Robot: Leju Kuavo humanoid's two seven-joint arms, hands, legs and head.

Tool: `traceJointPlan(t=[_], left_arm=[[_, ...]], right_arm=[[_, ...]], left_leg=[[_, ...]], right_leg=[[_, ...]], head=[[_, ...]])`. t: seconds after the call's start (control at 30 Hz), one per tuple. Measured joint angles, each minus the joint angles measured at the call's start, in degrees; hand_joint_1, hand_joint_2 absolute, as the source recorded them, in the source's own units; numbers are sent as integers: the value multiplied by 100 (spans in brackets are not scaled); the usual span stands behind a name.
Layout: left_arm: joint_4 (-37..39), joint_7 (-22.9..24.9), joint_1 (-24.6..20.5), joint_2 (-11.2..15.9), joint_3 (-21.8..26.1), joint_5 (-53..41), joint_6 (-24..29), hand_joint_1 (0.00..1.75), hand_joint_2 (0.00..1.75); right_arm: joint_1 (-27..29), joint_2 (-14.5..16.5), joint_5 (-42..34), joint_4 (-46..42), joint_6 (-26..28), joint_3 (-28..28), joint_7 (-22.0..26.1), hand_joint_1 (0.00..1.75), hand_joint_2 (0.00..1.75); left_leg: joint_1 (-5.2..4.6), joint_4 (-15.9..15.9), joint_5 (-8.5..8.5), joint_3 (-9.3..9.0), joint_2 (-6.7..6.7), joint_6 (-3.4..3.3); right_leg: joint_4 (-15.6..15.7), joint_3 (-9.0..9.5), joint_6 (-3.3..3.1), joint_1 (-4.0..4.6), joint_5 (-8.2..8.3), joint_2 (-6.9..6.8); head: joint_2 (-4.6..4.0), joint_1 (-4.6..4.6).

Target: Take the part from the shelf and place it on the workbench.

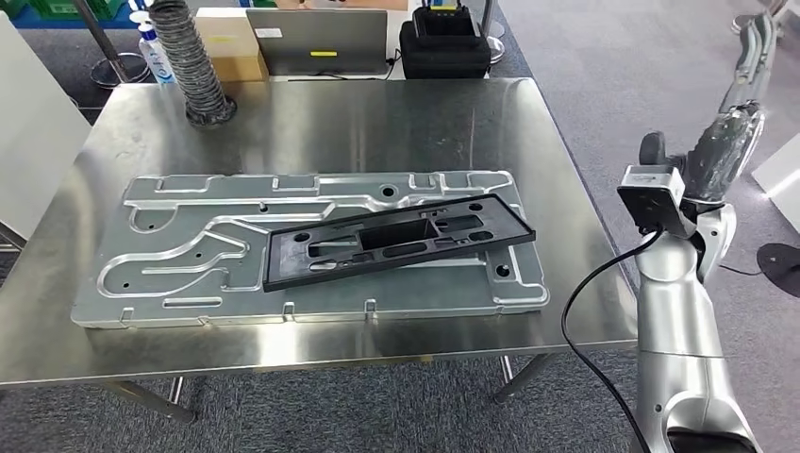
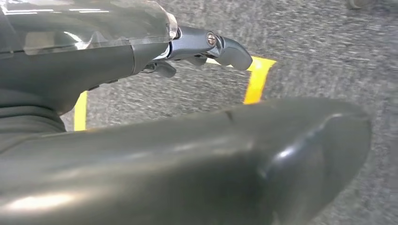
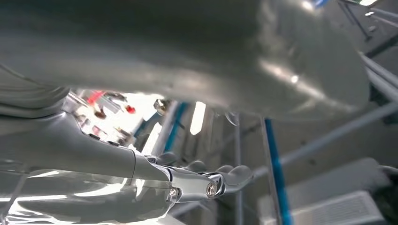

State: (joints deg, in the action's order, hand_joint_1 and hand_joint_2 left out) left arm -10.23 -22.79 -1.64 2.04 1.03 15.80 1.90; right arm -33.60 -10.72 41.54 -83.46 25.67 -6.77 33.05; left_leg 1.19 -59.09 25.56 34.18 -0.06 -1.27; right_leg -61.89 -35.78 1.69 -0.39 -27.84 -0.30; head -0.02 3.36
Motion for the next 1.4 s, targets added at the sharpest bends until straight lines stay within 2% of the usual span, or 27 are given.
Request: traceJointPlan(t=[0.07,0.1,0.13,0.17,0.23,0.3,0.37,0.43,0.47,0.5,0.6,0.63,0.67,0.7,0.77,0.8,0.83,0.93,0.97,1.0,1.03,1.1,1.13,1.2,1.3,1.33,1.4], left_arm=[[0,-20,-34,-1,34,20,-23,0,0],[0,-39,-38,-1,59,33,-37,0,0],[0,-65,-34,-1,87,48,-53,0,0],[0,-88,-20,-2,116,57,-71,0,0],[0,-118,15,-4,160,66,-101,0,0],[0,-141,28,-14,205,61,-126,0,0],[0,-178,19,-23,240,40,-148,0,0],[0,-215,19,-25,255,9,-172,0,0],[0,-228,22,-26,261,-4,-187,0,0],[0,-235,23,-29,266,-15,-200,0,0],[0,-236,29,-38,285,-19,-219,0,0],[0,-234,32,-40,292,-17,-218,0,0],[0,-233,35,-43,297,-17,-217,0,0],[0,-232,36,-46,307,-18,-216,0,0],[0,-231,23,-53,335,-19,-213,0,0],[0,-228,17,-57,352,-20,-212,0,0],[0,-221,14,-62,366,-20,-210,0,0],[1,-200,34,-79,395,-20,-193,0,0],[1,-196,33,-90,402,-21,-189,0,0],[1,-192,31,-101,412,-21,-187,0,0],[2,-190,30,-109,420,-23,-189,0,0],[2,-189,32,-115,435,-37,-198,0,0],[2,-188,34,-116,440,-50,-203,0,0],[2,-187,34,-117,446,-69,-208,0,0],[2,-186,34,-117,448,-72,-208,0,0],[2,-181,37,-118,454,-76,-208,0,0],[0,-166,24,-131,478,-102,-208,0,0]], right_arm=[[200,-113,82,-236,125,-206,-37,0,0],[392,-194,79,-374,150,-352,-32,0,0],[654,-283,48,-530,135,-545,7,0,0],[954,-362,4,-702,94,-780,84,0,0],[1512,-437,-76,-1007,15,-1267,289,0,0],[1987,-425,-72,-1233,10,-1659,456,0,0],[2483,-352,47,-1387,60,-1958,518,0,0],[2907,-218,208,-1452,119,-2189,486,0,0],[3078,-146,258,-1461,142,-2284,462,0,0],[3244,-77,281,-1461,151,-2371,439,0,0],[3668,127,331,-1315,30,-2642,366,0,0],[3763,189,380,-1208,-32,-2738,345,0,0],[3836,244,456,-1079,-85,-2844,340,0,0],[3891,301,553,-925,-134,-2973,348,0,0],[3948,422,778,-573,-237,-3303,379,0,0],[3954,479,908,-388,-295,-3486,390,0,0],[3950,520,1047,-215,-349,-3655,402,0,0],[3826,578,1677,576,-430,-4293,474,0,0],[3784,583,1901,909,-414,-4542,497,0,0],[3755,575,2111,1249,-377,-4785,500,0,0],[3722,551,2288,1573,-325,-4984,486,0,0],[3617,472,2691,2347,-182,-5361,360,0,0],[3566,433,2900,2770,-113,-5534,250,0,0],[3516,393,3168,3329,-34,-5747,74,0,0],[3509,388,3211,3427,-27,-5780,40,0,0],[3501,387,3264,3598,-15,-5832,-20,0,0],[3399,335,3421,4344,10,-6065,-238,0,0]], left_leg=[[-8,1,-6,10,1,-45],[-12,1,-8,11,-12,-56],[-15,1,-8,10,-35,-61],[-19,0,-6,6,-62,-62],[-33,-2,-9,-6,-98,-57],[-57,1,-20,-6,-99,-24],[-59,17,-35,-3,-94,33],[-62,14,-15,-2,-85,98],[-70,-47,72,14,-74,126],[-75,-217,242,65,-61,150],[-60,-1199,950,339,-37,189],[-59,-1404,1064,353,-36,197],[-58,-1397,1069,261,-35,200],[-57,-1159,980,52,-35,198],[-64,-337,753,-513,-38,166],[-78,-16,670,-704,-42,136],[-92,162,630,-800,-44,103],[-134,216,500,-771,-34,-13],[-132,229,431,-735,-24,-53],[-122,242,358,-680,-16,-90],[-108,255,282,-607,-3,-119],[-108,253,152,-439,22,-153],[-110,249,92,-357,29,-155],[-113,243,16,-257,32,-155],[-113,242,-2,-236,32,-154],[-120,239,-41,-185,32,-147],[-150,222,-221,-14,58,-78]], right_leg=[[-738,-324,37,-7,-362,3],[-1081,-479,48,-8,-487,4],[-1262,-560,50,-9,-516,5],[-1204,-529,38,-8,-434,6],[-473,-176,-23,4,-66,2],[198,141,-88,45,184,-9],[359,202,-120,87,230,-10],[410,195,-171,70,279,-14],[439,189,-206,49,311,-20],[469,174,-243,28,347,-30],[481,62,-292,24,443,-44],[475,6,-290,25,483,-43],[467,-55,-283,24,525,-36],[455,-116,-271,22,570,-27],[422,-226,-226,23,661,-7],[405,-261,-197,31,704,-1],[396,-279,-165,36,746,3],[474,-265,-54,16,906,17],[483,-274,-16,-2,899,24],[411,-312,17,-14,773,28],[223,-382,49,-25,531,31],[-461,-555,104,-39,-126,31],[-826,-614,122,-42,-357,31],[-1249,-657,136,-43,-545,31],[-1313,-648,135,-44,-543,31],[-1252,-533,124,-44,-445,30],[-214,384,11,1,-334,30]], head=[[0,0],[0,0],[0,-1],[0,-1],[0,-1],[0,1],[0,1],[0,0],[0,1],[0,1],[0,3],[0,3],[0,3],[0,3],[0,3],[0,3],[0,3],[0,3],[0,2],[0,2],[0,2],[0,2],[0,3],[0,3],[0,3],[0,3],[0,3]])
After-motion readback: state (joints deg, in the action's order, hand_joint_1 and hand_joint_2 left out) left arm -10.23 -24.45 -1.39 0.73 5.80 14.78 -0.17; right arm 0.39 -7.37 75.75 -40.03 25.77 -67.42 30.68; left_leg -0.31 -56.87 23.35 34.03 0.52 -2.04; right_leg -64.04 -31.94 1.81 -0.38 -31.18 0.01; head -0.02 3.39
